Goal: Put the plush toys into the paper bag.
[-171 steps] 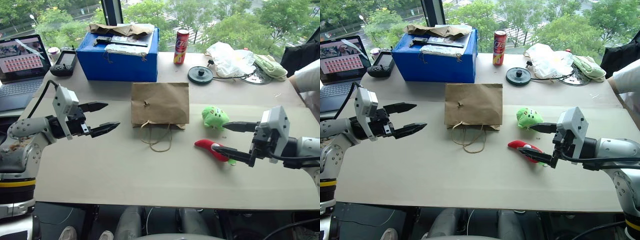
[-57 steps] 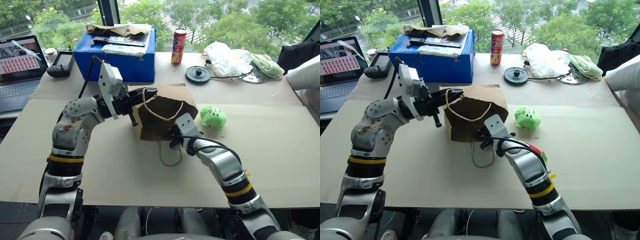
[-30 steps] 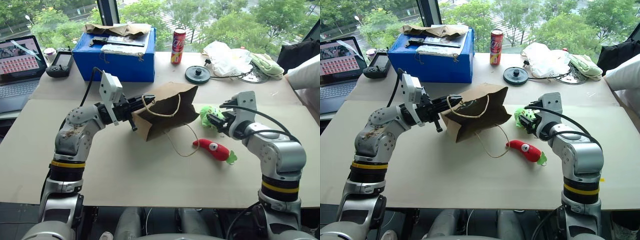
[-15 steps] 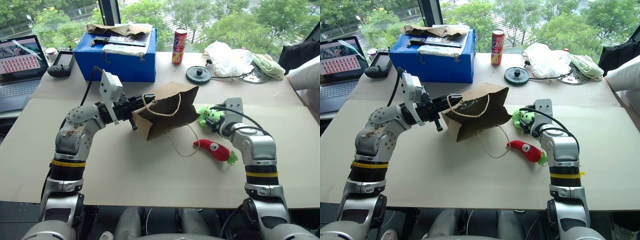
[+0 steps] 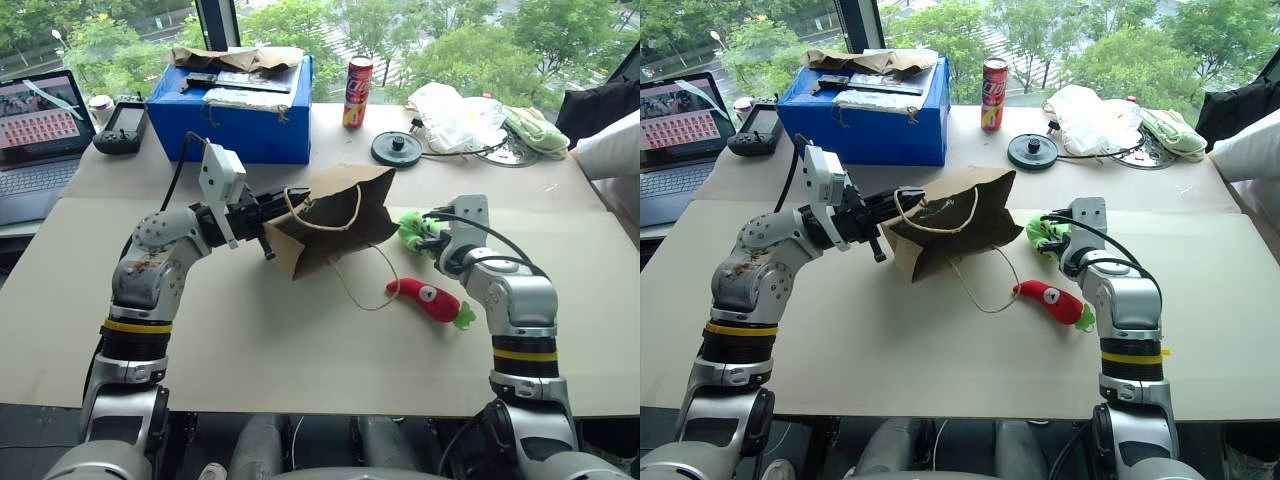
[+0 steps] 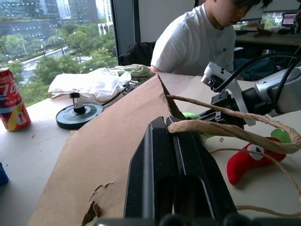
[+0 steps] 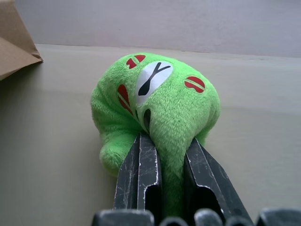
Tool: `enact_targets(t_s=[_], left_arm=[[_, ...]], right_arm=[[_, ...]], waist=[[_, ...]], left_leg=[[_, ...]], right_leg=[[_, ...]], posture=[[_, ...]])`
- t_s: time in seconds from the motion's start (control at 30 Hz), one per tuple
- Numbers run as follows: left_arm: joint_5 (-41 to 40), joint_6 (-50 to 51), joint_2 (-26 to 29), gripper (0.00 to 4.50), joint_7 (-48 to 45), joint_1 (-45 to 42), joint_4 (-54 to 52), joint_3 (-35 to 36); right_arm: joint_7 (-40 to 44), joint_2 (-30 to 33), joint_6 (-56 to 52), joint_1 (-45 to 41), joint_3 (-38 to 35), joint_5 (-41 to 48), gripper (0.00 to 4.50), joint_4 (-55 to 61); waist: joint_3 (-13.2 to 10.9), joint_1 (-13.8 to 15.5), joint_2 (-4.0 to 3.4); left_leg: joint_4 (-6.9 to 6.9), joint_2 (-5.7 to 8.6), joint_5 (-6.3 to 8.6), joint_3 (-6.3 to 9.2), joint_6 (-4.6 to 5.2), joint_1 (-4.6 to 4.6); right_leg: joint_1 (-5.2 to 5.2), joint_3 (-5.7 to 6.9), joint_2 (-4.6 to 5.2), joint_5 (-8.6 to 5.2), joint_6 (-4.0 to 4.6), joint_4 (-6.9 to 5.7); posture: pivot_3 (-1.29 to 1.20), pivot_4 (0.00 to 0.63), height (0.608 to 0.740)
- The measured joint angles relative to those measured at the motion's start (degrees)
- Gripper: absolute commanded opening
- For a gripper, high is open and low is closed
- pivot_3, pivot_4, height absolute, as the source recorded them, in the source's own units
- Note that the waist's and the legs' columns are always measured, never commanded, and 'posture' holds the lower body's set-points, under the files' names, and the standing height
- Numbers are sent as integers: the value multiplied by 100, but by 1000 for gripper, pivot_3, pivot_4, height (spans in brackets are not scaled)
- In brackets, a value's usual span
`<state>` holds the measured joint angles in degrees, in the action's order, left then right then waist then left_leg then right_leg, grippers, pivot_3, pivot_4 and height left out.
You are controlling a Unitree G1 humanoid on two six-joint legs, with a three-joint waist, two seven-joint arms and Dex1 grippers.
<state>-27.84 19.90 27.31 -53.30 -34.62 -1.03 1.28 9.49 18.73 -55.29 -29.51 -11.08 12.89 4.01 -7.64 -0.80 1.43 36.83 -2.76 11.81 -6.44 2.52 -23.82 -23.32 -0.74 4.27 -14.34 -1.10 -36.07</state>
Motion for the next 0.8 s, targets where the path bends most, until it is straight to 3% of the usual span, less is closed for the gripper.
enact_targets(t_s=[0.27, 0.53, 0.8], left_arm=[[66, -16, -14, 0, -28, -82, 128, -3], [68, -15, -58, 0, -77, -112, 175, -13], [68, -8, -82, 0, -86, -128, 176, -14]], right_arm=[[176, 531, -501, -39, -434, 359, 445, 908], [1526, 1801, -1493, -97, -530, 1742, 445, 2882], [1947, 1998, -2022, -133, 129, 2697, 445, 3840]], waist=[[-5, 6, -9], [-7, -1, -10], [-8, 7, -9]], left_leg=[[-1, 0, 0, 0, 0, -1], [-5, -4, 1, 6, 3, -2], [-4, -2, 1, 10, 3, -3]], right_leg=[[-2, 0, 0, 0, 0, 1], [-1, 0, -4, 0, 0, 8], [0, 0, 1, 0, 0, 9]], posture=[[0, 150, 739], [0, 150, 739], [0, 150, 739]])
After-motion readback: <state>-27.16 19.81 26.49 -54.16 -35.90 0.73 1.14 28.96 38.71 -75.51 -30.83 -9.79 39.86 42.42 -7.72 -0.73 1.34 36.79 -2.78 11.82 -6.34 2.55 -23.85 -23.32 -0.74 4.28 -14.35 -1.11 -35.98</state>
